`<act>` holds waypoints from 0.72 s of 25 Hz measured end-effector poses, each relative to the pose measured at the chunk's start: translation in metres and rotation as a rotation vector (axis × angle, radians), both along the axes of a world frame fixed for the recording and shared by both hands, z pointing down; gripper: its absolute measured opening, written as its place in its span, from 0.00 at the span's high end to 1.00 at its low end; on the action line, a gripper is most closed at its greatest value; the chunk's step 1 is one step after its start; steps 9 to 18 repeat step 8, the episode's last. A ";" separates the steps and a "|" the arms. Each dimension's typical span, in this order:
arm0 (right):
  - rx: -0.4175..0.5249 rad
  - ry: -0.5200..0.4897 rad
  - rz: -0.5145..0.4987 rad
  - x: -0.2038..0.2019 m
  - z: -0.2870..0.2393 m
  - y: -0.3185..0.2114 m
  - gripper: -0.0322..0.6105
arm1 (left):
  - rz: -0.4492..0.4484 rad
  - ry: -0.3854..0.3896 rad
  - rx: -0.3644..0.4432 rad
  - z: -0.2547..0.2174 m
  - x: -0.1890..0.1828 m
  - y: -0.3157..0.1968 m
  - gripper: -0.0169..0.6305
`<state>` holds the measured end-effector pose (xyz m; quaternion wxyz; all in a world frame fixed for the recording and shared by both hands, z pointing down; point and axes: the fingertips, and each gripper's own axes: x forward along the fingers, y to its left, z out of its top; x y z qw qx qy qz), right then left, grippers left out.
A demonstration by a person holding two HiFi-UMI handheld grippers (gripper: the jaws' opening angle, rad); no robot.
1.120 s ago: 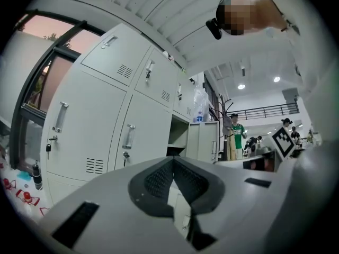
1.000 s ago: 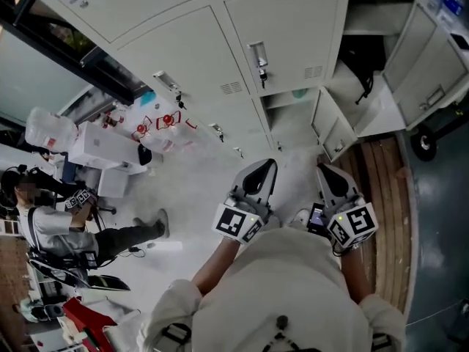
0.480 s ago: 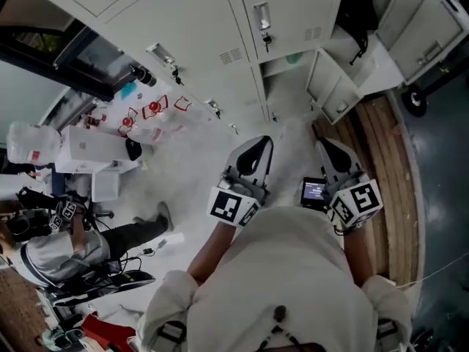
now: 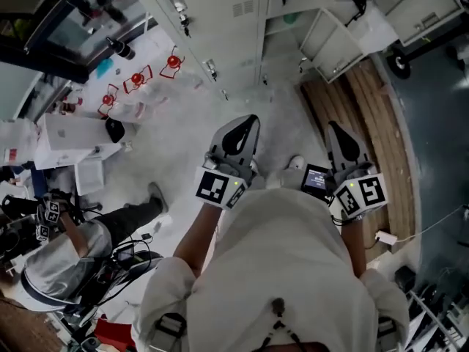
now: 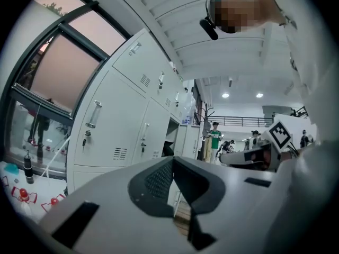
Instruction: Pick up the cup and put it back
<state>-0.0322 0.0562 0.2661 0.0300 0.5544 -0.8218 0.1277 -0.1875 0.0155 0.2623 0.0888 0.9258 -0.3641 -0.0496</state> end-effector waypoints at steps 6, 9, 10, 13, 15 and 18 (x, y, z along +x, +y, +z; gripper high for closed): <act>0.010 -0.003 0.044 0.008 -0.005 0.056 0.91 | 0.040 0.014 0.033 -0.010 0.010 0.046 0.96; 0.020 0.003 0.043 0.011 -0.007 0.073 0.91 | 0.042 0.027 0.041 -0.015 0.015 0.062 0.96; 0.020 0.003 0.043 0.011 -0.007 0.073 0.91 | 0.042 0.027 0.041 -0.015 0.015 0.062 0.96; 0.020 0.003 0.043 0.011 -0.007 0.073 0.91 | 0.042 0.027 0.041 -0.015 0.015 0.062 0.96; 0.020 0.003 0.043 0.011 -0.007 0.073 0.91 | 0.042 0.027 0.041 -0.015 0.015 0.062 0.96; 0.020 0.003 0.043 0.011 -0.007 0.073 0.91 | 0.042 0.027 0.041 -0.015 0.015 0.062 0.96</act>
